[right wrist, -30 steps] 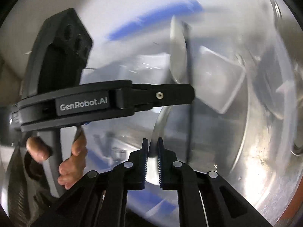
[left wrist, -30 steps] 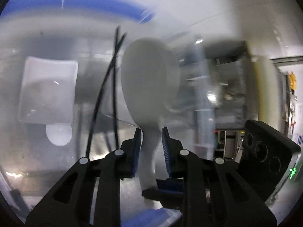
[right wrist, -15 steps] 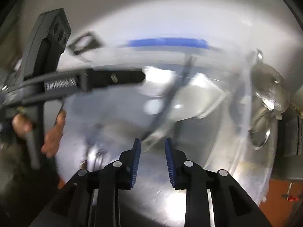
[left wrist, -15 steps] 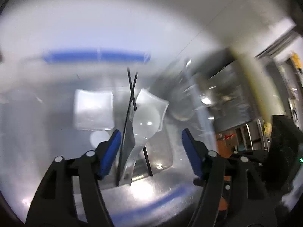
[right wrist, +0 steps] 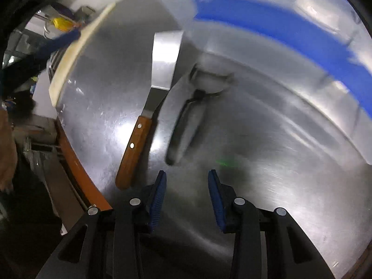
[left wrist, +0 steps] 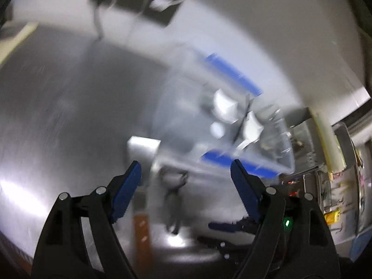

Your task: Organize utensils

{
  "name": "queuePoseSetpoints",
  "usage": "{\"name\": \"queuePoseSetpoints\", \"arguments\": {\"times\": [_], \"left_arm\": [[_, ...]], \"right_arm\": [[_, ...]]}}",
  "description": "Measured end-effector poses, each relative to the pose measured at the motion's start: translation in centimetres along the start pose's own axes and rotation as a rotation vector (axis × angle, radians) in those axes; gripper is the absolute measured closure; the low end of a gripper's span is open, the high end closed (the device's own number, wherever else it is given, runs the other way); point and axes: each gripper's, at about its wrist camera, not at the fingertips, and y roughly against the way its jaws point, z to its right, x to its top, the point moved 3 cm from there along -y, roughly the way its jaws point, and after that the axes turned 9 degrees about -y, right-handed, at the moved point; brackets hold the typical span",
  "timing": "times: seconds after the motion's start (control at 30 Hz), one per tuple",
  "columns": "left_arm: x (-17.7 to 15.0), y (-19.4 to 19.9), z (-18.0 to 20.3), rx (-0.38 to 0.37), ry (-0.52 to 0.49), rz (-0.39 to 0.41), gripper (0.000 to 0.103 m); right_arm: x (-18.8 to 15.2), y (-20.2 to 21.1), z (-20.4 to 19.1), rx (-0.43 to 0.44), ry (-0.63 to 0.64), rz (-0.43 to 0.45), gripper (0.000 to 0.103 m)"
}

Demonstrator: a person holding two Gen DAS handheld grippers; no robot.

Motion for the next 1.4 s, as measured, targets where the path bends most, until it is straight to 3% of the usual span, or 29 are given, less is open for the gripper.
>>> {"name": "queuePoseSetpoints", "arguments": {"times": [0.3, 0.7, 0.93, 1.07, 1.23, 1.4], "left_arm": [[-4.9, -1.7, -4.3, -0.026, 0.052, -0.101, 0.028], [-4.8, -3.5, -4.8, -0.074, 0.023, -0.146, 0.028], [-5.0, -4.4, -5.1, -0.086, 0.03, -0.158, 0.028], [-5.2, -5.1, -5.0, -0.098, 0.036, -0.17, 0.028], [-5.8, -6.4, -3.7, -0.178, 0.049, -0.214, 0.028], [-7.3, -8.5, -0.8, -0.257, 0.041, -0.29, 0.028]], "right_arm": [[2.0, -1.5, -1.6, -0.164, -0.061, 0.055, 0.064], [3.2, -5.3, -4.0, -0.232, -0.083, 0.055, 0.065], [3.0, -5.6, -4.3, -0.282, -0.08, 0.081, 0.096], [2.6, -5.6, -2.7, -0.234, -0.135, 0.068, 0.1], [1.4, -4.3, -0.7, -0.135, -0.214, 0.068, 0.1], [-0.7, -2.7, 2.1, 0.137, -0.353, -0.006, 0.1]]}}
